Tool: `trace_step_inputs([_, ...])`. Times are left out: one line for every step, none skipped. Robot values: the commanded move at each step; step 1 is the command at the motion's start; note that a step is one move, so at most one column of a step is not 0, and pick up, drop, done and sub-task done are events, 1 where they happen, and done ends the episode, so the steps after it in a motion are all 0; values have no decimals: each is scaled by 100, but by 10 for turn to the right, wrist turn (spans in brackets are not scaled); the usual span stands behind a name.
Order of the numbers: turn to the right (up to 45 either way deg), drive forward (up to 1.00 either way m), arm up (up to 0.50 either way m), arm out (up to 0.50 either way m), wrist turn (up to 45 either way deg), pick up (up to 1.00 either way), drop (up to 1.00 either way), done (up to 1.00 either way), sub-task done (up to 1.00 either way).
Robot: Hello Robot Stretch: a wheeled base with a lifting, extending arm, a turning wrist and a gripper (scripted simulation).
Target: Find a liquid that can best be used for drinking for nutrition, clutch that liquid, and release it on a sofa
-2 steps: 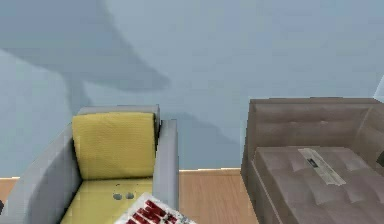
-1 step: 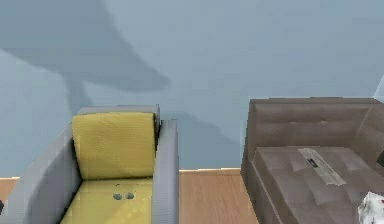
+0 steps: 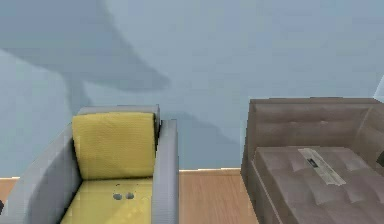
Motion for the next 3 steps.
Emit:
trace_step_inputs([0,0,0,0,450,0,0,0,0])
trace_step_inputs([0,0,0,0,30,0,0,0,0])
trace_step_inputs([0,0,-30,0,0,0,0,0,0])
